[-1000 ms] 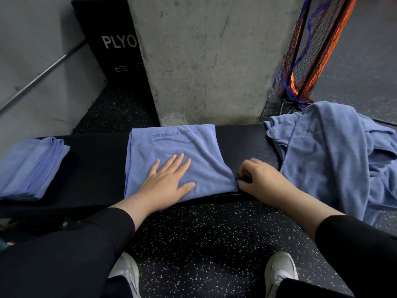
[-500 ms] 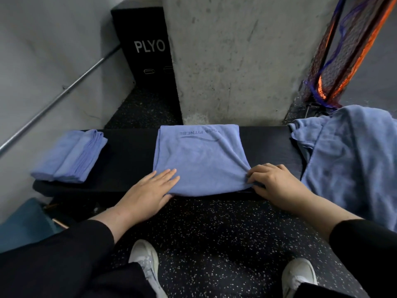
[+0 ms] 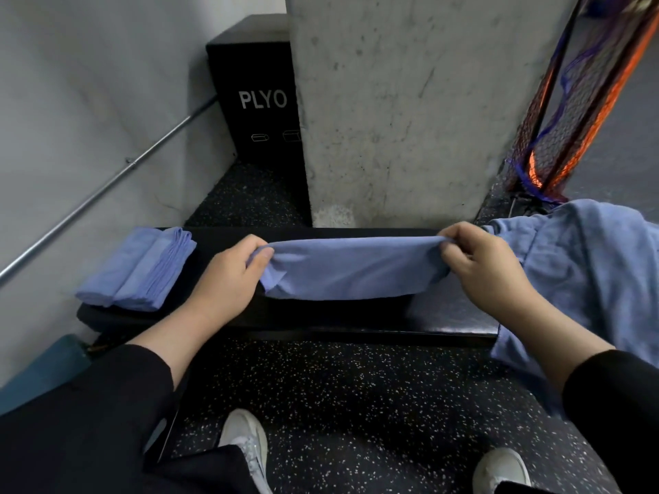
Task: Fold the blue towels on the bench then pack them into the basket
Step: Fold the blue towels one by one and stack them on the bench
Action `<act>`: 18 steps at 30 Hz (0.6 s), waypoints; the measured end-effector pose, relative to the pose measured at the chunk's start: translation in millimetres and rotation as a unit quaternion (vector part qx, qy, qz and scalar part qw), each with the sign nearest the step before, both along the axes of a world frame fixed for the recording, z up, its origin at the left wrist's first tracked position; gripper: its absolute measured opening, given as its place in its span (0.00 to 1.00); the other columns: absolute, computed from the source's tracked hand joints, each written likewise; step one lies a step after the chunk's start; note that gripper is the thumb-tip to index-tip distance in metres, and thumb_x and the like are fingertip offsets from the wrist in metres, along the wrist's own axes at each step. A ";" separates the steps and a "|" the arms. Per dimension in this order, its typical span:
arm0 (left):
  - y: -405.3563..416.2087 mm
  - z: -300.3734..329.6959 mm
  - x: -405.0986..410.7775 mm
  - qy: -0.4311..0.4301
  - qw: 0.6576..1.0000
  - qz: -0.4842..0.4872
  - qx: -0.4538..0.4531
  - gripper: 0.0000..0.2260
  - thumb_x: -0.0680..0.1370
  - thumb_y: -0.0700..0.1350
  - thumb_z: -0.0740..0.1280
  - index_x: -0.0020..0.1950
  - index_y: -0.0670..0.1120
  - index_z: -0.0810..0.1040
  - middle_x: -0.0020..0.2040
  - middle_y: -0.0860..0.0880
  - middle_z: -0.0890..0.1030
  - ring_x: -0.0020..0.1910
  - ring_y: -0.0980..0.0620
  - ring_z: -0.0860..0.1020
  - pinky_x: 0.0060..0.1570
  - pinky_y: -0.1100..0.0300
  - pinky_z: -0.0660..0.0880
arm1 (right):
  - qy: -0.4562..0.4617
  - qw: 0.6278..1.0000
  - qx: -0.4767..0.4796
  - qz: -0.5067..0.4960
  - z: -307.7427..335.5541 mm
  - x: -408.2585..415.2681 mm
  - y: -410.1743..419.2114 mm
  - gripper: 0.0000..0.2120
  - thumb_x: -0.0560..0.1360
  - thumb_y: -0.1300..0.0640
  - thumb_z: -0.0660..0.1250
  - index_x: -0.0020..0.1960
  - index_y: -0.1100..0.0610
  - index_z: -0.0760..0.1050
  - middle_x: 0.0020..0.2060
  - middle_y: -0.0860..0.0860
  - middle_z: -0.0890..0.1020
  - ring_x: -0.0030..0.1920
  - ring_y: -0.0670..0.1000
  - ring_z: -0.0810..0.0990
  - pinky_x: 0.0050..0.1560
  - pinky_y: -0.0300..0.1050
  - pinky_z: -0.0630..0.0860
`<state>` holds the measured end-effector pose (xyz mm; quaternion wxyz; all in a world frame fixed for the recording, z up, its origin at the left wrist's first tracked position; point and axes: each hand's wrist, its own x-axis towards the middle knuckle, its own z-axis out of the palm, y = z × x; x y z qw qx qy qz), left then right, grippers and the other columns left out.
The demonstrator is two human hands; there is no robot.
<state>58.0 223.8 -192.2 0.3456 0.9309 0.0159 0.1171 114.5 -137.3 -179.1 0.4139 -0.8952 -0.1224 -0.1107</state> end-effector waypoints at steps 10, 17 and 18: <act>-2.8 13.8 5.4 0.094 0.989 0.004 0.111 0.22 0.72 0.59 0.75 0.39 0.49 0.65 0.37 0.51 0.74 0.36 0.51 0.73 0.38 0.50 0.70 | 0.031 0.998 0.041 -0.019 11.3 5.6 7.0 0.07 0.79 0.60 0.64 0.44 0.51 0.78 0.34 0.49 0.81 0.35 0.48 0.75 0.42 0.47 0.73; 5.7 21.9 16.9 0.008 1.000 0.011 0.006 0.13 0.79 0.51 0.69 0.39 0.49 0.72 0.33 0.51 0.75 0.35 0.54 0.73 0.39 0.54 0.69 | 0.037 0.998 0.013 -0.055 26.1 16.0 4.7 0.07 0.79 0.58 0.64 0.43 0.54 0.76 0.28 0.47 0.75 0.29 0.46 0.69 0.33 0.43 0.65; 7.2 24.9 21.5 -0.001 1.000 0.012 0.011 0.13 0.80 0.51 0.69 0.39 0.49 0.72 0.33 0.50 0.75 0.35 0.52 0.73 0.39 0.52 0.70 | 0.037 0.997 0.004 -0.066 29.4 20.1 5.1 0.07 0.79 0.57 0.64 0.42 0.55 0.76 0.28 0.48 0.74 0.29 0.46 0.68 0.32 0.43 0.64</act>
